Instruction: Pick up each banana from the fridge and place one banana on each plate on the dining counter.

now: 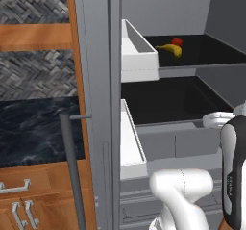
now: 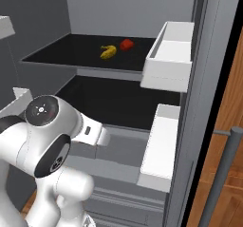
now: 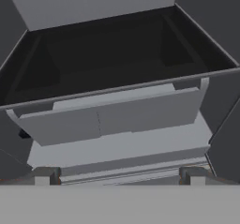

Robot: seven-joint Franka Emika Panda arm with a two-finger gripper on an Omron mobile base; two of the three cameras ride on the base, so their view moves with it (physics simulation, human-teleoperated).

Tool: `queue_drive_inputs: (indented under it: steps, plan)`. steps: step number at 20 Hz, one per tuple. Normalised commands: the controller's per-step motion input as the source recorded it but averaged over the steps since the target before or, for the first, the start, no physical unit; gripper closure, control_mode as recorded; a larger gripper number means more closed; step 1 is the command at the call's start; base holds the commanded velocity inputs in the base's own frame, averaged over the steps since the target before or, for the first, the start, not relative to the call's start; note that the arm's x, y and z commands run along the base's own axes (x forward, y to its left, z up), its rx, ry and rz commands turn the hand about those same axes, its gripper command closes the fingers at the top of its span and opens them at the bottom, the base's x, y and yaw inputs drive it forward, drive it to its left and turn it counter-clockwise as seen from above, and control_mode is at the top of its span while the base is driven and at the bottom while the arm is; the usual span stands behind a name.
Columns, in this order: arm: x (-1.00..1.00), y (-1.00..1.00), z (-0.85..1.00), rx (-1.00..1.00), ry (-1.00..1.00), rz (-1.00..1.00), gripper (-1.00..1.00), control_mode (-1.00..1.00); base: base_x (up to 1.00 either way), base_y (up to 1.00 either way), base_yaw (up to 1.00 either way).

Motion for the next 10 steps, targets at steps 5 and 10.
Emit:
queue_drive_inputs:
  steps: [5,10]
  plan:
    - [0.52,0.08,0.37,0.0,-0.02,-0.05,-1.0,-1.0,0.0,0.0,0.0]
    - [0.59,0.01,0.87,-0.04,-0.07,0.0,-1.0,-1.0,0.0,0.0,0.0]
